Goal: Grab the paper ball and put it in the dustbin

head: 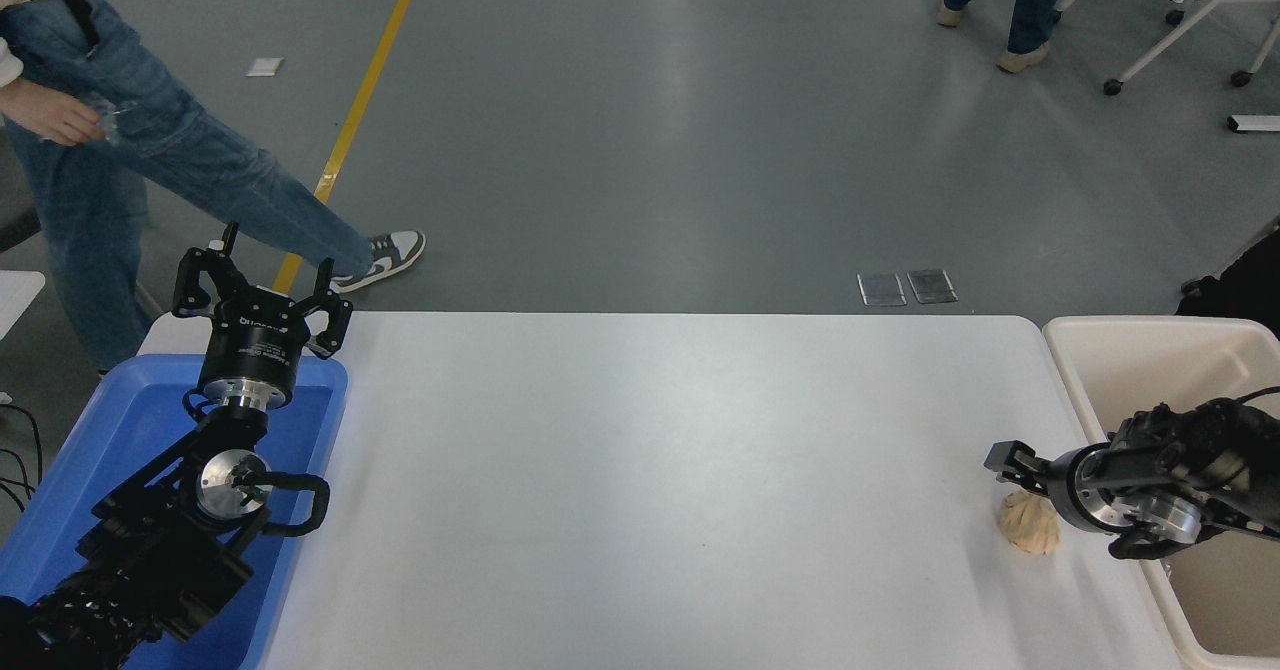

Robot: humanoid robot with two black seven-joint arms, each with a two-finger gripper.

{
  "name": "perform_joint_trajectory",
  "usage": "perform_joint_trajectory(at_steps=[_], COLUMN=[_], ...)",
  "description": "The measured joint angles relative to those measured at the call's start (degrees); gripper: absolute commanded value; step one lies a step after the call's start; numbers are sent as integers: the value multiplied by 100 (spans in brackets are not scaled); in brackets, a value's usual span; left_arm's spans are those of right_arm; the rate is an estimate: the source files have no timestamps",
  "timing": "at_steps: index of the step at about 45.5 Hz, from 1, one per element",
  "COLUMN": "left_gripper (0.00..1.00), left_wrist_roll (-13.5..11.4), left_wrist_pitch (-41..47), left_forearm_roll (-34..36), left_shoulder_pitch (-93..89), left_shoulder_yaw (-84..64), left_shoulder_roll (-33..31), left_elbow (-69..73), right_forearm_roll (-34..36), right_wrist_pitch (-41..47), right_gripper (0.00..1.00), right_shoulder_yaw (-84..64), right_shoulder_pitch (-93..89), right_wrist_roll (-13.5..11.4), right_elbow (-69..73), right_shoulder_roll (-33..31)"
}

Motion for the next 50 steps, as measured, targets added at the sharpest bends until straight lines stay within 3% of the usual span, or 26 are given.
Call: perform_joint_trajectory(at_steps=[6, 10, 12, 20, 37, 50], left_gripper=[99, 99, 99, 99, 99, 99], left_wrist_roll=[0, 0, 0, 0, 0, 0], left_wrist_pitch=[0, 0, 0, 0, 0, -5], left_forearm_roll=[0, 0, 0, 0, 1, 1], left_shoulder_pitch=[0, 0, 0, 0, 0, 0], left_shoulder_yaw=[0, 0, 0, 0, -3, -1], left_shoulder_roll=[0, 0, 0, 0, 0, 4], left_elbow=[0, 0, 0, 0, -2, -2], right_forearm_roll=[-7, -19, -24, -46, -279, -438], right_wrist_pitch=[-9, -13, -17, -20, 5, 93], right_gripper=[97, 80, 68, 0, 0, 0], right_shoulder_yaw=[44, 64, 71, 97, 97, -85], right_shoulder_pitch=[-129, -190, -214, -297, -161, 995], right_wrist_roll=[0, 2, 3, 17, 55, 61], right_elbow=[-108, -163, -184, -225, -147, 503], right_shoulder_roll=[53, 74, 82, 109, 78, -310])
